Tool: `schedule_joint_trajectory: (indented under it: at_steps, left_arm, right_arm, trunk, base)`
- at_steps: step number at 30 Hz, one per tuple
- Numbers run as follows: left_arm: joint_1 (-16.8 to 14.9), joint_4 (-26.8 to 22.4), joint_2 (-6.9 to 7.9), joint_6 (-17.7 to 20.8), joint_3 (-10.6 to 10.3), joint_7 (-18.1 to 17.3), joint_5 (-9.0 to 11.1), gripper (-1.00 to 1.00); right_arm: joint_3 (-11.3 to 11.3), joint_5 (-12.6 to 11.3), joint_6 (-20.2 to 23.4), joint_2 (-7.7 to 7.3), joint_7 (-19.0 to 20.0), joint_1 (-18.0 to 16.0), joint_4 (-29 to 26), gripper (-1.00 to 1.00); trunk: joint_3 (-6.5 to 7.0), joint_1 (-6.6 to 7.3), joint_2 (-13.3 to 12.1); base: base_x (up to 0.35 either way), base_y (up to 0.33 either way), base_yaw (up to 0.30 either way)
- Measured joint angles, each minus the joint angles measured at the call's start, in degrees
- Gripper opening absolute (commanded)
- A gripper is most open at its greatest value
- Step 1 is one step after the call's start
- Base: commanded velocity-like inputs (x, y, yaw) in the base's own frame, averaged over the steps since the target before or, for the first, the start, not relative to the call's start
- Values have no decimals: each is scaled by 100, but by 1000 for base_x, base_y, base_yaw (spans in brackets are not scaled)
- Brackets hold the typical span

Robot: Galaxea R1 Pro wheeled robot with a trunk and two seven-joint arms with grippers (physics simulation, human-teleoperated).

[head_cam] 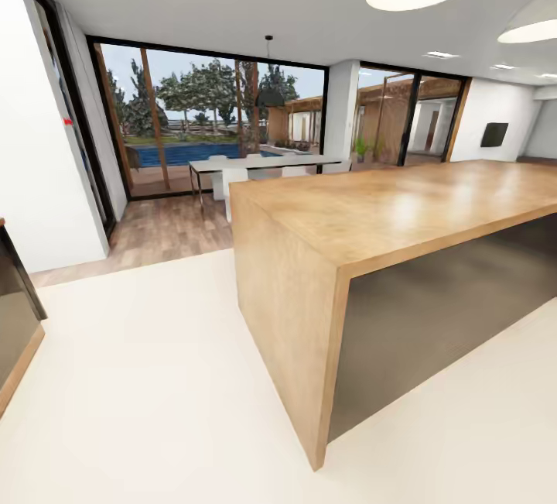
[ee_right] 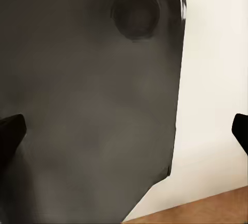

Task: Set up a coffee station on the kitchen countertop: keep the coffee maker on the countertop, move the bottle of coffee from the kitchen shelf to the counter next to the coffee maker, place a paper coffee filter on top of the coffee maker, put the saucer next to the coffee maker with the coffee cup on the saucer, and place the electric kettle next to the coffee maker.

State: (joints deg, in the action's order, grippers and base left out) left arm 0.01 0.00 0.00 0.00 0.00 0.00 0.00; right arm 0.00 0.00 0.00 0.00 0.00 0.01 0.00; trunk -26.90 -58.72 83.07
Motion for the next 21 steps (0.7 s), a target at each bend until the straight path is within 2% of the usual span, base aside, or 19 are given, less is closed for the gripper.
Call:
schedule_joint_trajectory:
  at_steps: [2,16,21]
  left_arm:
    - [63,-58,-29,-58,9,-47,-11,100]
    - [107,-379,-36,-85,4,-45,-6,100]
    - [95,-541,113,-246,9,9,-17,100]
  right_arm:
    - [54,-3,-58,-54,14,-65,-66,100]
    - [52,-2,-73,-29,12,-465,-89,100]
    - [-57,-20,-39,-99,-2,-503,-249,100]
  trunk:
    - [2,-1,-1]
    - [2,-1,-1]
    - [2,0,-1]
  base:
    - [0,0,0]
    - [0,0,0]
    - [0,0,0]
